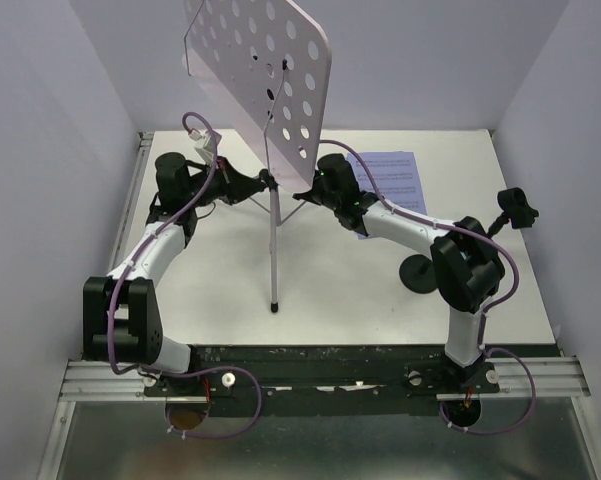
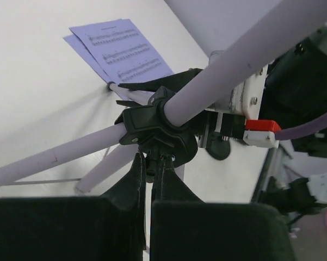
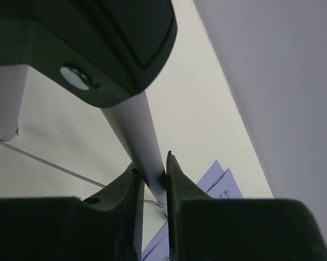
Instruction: Pack up the instrument practice props
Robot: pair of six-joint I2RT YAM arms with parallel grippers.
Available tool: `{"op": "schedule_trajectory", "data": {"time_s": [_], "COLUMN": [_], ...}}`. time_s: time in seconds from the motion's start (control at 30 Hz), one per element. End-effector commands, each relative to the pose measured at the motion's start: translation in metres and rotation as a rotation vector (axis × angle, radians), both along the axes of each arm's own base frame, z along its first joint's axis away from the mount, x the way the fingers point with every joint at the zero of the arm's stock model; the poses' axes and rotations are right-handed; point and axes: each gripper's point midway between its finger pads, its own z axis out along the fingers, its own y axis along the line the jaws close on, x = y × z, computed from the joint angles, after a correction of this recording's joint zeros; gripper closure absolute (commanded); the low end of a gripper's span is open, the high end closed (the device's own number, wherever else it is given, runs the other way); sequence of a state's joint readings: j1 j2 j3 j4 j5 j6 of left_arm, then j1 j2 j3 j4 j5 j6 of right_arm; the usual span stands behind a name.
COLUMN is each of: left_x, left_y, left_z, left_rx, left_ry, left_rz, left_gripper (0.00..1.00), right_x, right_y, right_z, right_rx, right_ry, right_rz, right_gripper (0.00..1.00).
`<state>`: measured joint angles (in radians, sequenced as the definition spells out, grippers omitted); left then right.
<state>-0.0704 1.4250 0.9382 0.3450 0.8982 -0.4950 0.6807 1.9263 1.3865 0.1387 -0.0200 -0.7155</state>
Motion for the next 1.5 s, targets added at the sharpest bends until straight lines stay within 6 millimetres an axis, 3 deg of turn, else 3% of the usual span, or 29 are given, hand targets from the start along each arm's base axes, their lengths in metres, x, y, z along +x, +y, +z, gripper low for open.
{"op": "schedule_trajectory", "data": {"time_s": [0.0,0.17,0.3,0.43,0.5,0.57,0.67,0.73,0.83,0.9,1.0,1.13,1.2,1.27,1.47], "left_x": [-0.002,0.006,0.003,0.01,0.012,0.019,0.024,0.023,0.016,0.01,-0.006,-0.016,-0.017,-0.021,-0.017], "left_y": [-0.002,-0.004,-0.011,-0.009,-0.006,0.011,0.04,0.061,0.09,0.095,0.09,0.072,0.068,0.049,0.027], "left_z": [0.027,0.001,-0.02,-0.024,-0.017,-0.01,0.005,0.01,-0.003,-0.01,-0.02,-0.009,-0.002,0.002,0.011], "left_rx": [-0.214,-0.265,-0.432,-0.482,-0.485,-0.5,-0.477,-0.423,-0.261,-0.067,0.246,0.549,0.661,0.736,0.883], "left_ry": [0.218,0.52,0.906,1.008,0.985,0.925,0.75,0.615,0.454,0.274,-0.019,-0.501,-0.703,-0.865,-1.184], "left_rz": [-0.045,-0.07,-0.186,-0.131,-0.114,-0.062,-0.008,0.028,0.135,0.155,0.103,0.038,0.034,-0.026,-0.051], "left_gripper": [1.0,1.0,1.0,1.0,0.84,0.61,0.42,0.36,0.31,0.3,0.3,0.3,0.31,0.32,0.39], "right_x": [-0.049,-0.049,-0.05,-0.049,-0.047,-0.047,-0.049,-0.049,-0.05,-0.049,-0.048,-0.048,-0.049,-0.05,-0.056], "right_y": [-0.032,-0.034,-0.035,-0.034,-0.034,-0.034,-0.033,-0.034,-0.032,-0.031,-0.029,-0.03,-0.03,-0.031,-0.029], "right_z": [-0.103,-0.105,-0.108,-0.106,-0.105,-0.103,-0.101,-0.102,-0.103,-0.103,-0.098,-0.097,-0.096,-0.098,-0.108], "right_rx": [-0.143,-0.154,-0.16,-0.163,-0.166,-0.166,-0.167,-0.173,-0.176,-0.179,-0.169,-0.183,-0.181,-0.181,-0.201], "right_ry": [0.338,0.33,0.329,0.315,0.301,0.298,0.306,0.315,0.327,0.327,0.321,0.303,0.298,0.302,0.316], "right_rz": [-0.057,-0.062,-0.053,-0.039,-0.039,-0.036,-0.026,-0.029,-0.023,-0.015,-0.012,-0.001,0.005,0.004,0.018], "right_gripper": [1.0,1.0,1.0,1.0,1.0,1.0,1.0,1.0,1.0,1.0,1.0,1.0,1.0,1.0,1.0]}}
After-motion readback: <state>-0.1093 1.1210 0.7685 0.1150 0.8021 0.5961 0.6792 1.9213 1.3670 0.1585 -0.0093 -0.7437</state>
